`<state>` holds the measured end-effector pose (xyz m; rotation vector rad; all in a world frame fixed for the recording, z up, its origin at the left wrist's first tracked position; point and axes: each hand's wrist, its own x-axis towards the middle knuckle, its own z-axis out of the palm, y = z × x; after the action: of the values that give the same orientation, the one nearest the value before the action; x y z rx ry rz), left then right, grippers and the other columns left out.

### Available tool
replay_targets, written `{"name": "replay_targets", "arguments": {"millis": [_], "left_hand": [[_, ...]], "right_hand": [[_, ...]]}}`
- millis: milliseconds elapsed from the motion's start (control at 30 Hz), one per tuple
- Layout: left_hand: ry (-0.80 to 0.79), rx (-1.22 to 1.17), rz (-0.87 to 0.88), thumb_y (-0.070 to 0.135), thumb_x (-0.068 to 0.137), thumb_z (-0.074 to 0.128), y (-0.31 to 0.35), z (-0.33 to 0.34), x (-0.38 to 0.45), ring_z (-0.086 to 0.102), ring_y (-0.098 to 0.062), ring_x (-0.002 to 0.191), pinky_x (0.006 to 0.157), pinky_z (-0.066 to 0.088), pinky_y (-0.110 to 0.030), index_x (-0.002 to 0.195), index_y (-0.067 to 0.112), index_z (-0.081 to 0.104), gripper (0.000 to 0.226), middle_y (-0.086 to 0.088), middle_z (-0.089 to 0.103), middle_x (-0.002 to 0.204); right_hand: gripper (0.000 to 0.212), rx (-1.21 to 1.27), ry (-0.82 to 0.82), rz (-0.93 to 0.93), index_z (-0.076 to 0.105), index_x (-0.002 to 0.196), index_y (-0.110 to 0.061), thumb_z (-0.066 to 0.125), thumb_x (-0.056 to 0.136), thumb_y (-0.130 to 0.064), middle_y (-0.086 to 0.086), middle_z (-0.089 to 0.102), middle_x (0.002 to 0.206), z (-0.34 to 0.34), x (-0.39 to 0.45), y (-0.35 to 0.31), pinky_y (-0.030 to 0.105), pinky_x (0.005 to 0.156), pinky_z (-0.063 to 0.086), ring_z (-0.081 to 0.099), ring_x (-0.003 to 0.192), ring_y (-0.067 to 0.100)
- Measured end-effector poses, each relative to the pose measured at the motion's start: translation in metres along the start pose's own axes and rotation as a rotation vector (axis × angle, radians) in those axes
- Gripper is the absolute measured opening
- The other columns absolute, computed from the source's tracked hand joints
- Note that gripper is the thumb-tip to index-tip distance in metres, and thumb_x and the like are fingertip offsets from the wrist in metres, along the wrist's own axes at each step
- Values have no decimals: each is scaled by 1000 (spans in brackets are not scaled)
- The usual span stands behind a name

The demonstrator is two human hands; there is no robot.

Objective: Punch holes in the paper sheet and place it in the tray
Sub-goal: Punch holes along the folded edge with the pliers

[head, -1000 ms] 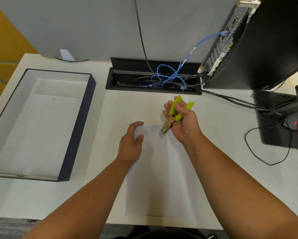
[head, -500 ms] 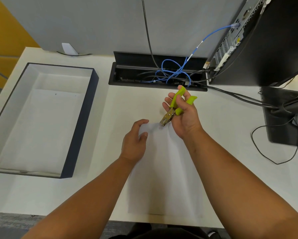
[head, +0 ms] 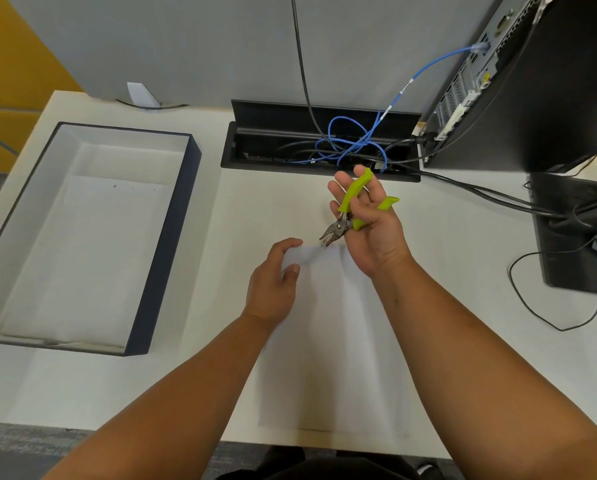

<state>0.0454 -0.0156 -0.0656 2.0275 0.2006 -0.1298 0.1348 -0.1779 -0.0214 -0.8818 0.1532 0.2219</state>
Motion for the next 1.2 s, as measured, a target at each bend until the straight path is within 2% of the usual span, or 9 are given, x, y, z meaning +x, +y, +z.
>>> {"name": "replay_targets", "arguments": {"millis": [167, 300, 433, 533, 700, 800, 1000, 1133, 1200], "left_hand": [[-2, -5, -8, 11, 95, 50, -1, 0, 1, 51, -9, 108, 96, 39, -22, 121, 45, 43, 44, 21, 52, 117], [6, -13, -10, 11, 95, 50, -2, 0, 0, 52, -9, 109, 96, 40, -22, 124, 37, 47, 40, 17, 54, 118], [11, -6, -8, 12, 96, 50, 1, 1, -1, 51, -7, 108, 95, 39, -21, 124, 39, 46, 39, 18, 53, 118], [11, -11, -15, 13, 97, 50, 3, 1, -2, 51, -11, 112, 100, 40, -24, 127, 32, 47, 36, 12, 55, 124], [8, 0, -11, 14, 97, 50, 0, 1, -1, 52, -9, 108, 94, 39, -19, 124, 38, 46, 36, 19, 53, 117], [11, 3, -2, 13, 96, 50, 1, 0, -2, 53, -10, 108, 93, 39, -18, 125, 37, 47, 38, 19, 54, 116], [3, 10, 2, 12, 96, 50, 2, -1, 0, 54, -15, 113, 100, 44, -28, 126, 34, 47, 37, 12, 56, 123], [5, 3, 33, 10, 94, 51, -2, -1, 0, 56, -12, 107, 95, 46, -25, 124, 39, 47, 42, 19, 56, 115], [5, 5, 40, 9, 93, 51, -3, -1, 0, 56, -11, 106, 93, 46, -24, 124, 37, 47, 42, 18, 57, 114]], "right_hand": [[45, 9, -5, 5, 53, 128, -16, 43, 91, 8, 6, 66, 122, 0, 0, 0, 47, 111, 36, 56, 123, 29], [43, -70, 38, 19, 51, 131, -15, 47, 93, 6, 10, 63, 123, 3, 0, 2, 46, 106, 42, 59, 119, 29], [36, -128, 89, 48, 52, 127, -15, 54, 95, -1, 10, 63, 110, 9, 1, 10, 48, 99, 48, 64, 102, 26], [33, -177, 136, 53, 52, 126, -15, 57, 94, -7, 7, 61, 100, 14, 1, 13, 41, 86, 51, 58, 88, 20], [25, -217, 213, 57, 54, 118, -16, 55, 97, -30, 4, 62, 87, 18, 7, 13, 28, 64, 46, 55, 73, 14], [19, -264, 230, 46, 55, 113, -15, 55, 98, -26, 4, 59, 82, 21, 9, 14, 27, 61, 45, 54, 68, 13], [15, -282, 220, 13, 55, 108, -10, 55, 98, -21, 6, 53, 77, 23, 11, 18, 36, 75, 55, 51, 61, 15], [5, -294, 226, -14, 54, 98, -14, 55, 94, -11, 2, 51, 71, 24, 12, 20, 32, 64, 53, 46, 58, 15], [8, -291, 218, -23, 53, 93, -14, 54, 92, -7, 2, 49, 71, 24, 12, 20, 31, 60, 50, 45, 57, 16]]}}
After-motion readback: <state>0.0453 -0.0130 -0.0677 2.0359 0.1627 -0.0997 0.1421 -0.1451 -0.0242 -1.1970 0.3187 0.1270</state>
